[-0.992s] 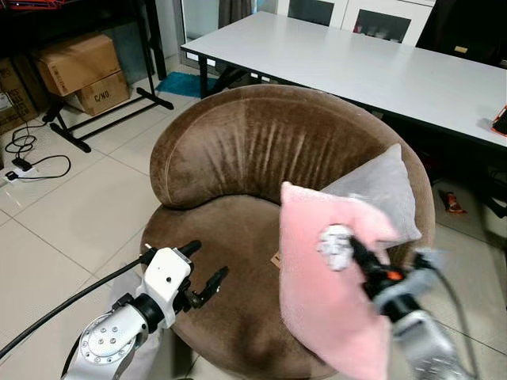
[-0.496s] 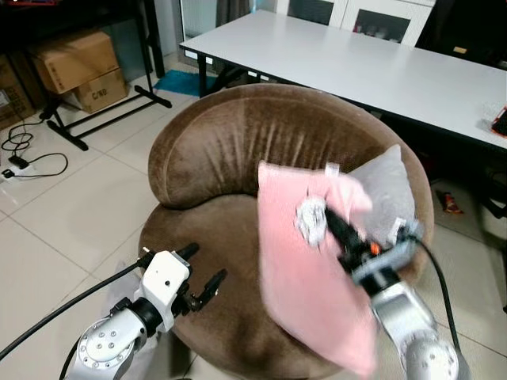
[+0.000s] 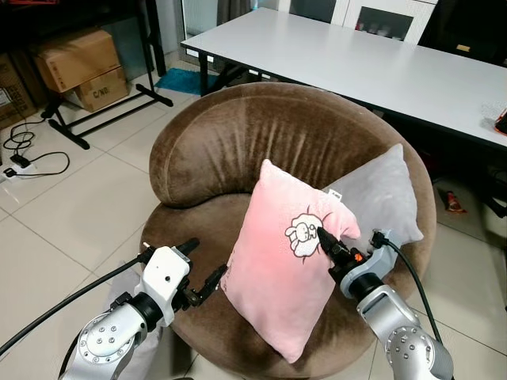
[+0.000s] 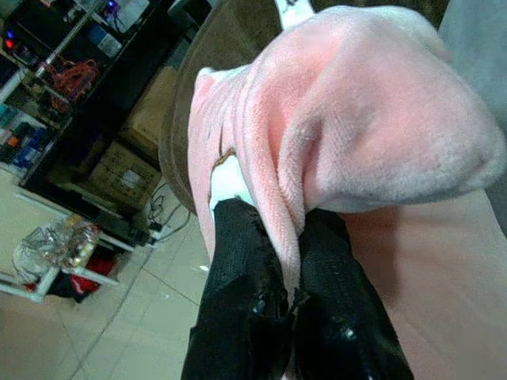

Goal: Move the pillow to the sofa from floor

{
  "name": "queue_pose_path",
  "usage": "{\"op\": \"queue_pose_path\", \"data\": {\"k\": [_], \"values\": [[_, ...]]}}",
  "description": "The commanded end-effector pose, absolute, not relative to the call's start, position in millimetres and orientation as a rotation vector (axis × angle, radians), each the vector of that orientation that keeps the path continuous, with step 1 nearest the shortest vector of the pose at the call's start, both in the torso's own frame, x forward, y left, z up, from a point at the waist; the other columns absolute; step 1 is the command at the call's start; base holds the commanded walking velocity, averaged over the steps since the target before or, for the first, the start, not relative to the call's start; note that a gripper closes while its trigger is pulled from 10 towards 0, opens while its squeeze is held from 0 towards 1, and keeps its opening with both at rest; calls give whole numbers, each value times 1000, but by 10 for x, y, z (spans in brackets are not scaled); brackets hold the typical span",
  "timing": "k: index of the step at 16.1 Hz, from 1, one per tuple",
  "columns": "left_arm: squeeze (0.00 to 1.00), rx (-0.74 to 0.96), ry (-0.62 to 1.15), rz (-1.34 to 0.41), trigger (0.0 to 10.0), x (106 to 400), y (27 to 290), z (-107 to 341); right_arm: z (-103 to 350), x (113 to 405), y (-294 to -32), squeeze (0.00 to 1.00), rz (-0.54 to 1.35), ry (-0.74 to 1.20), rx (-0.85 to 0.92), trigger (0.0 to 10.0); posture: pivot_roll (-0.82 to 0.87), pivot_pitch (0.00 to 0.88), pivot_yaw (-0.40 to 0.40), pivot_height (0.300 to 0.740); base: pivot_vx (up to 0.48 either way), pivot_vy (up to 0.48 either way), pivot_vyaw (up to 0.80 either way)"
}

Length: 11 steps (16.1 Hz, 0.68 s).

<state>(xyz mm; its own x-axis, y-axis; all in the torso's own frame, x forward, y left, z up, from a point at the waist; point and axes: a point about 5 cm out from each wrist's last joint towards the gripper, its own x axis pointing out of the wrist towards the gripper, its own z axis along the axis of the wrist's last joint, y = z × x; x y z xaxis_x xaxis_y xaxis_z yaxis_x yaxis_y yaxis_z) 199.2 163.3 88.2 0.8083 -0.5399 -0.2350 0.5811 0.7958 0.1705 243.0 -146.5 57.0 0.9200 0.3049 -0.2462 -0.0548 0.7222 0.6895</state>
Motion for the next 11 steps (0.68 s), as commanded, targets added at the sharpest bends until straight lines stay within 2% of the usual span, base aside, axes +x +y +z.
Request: {"op": "queue_pose_path", "data": {"k": [1,2,5,6,7,8,9,11], "values": [[0,240,176,-610,2235,1984,1635,896,607,2458,-1465,0,209,349,692,3373,66,0,-68,740,0,0,0],[0,226,177,-608,0,1977,1636,895,594,2461,-1463,0,210,354,678,10000,64,0,-66,740,0,0,0],[0,230,175,-603,0,1980,1640,895,600,2457,-1452,0,221,348,677,10000,60,0,-64,740,0,0,0],[0,221,189,-591,0,1994,1646,883,618,2450,-1437,1000,241,333,715,10000,59,0,-64,740,0,0,0],[271,198,194,-588,10000,2014,1643,883,638,2445,-1427,1000,258,320,739,10000,58,0,-64,740,0,0,0],[271,186,189,-595,10000,2020,1636,891,643,2443,-1427,1000,261,317,738,10000,58,0,-64,740,0,0,0],[1000,161,179,-597,10000,2031,1624,908,656,2447,-1419,1000,277,315,728,10000,59,0,-69,740,0,0,0],[1000,140,179,-608,10000,2033,1610,913,666,2475,-1408,1000,297,314,723,10000,65,0,-75,740,0,0,0]]}}
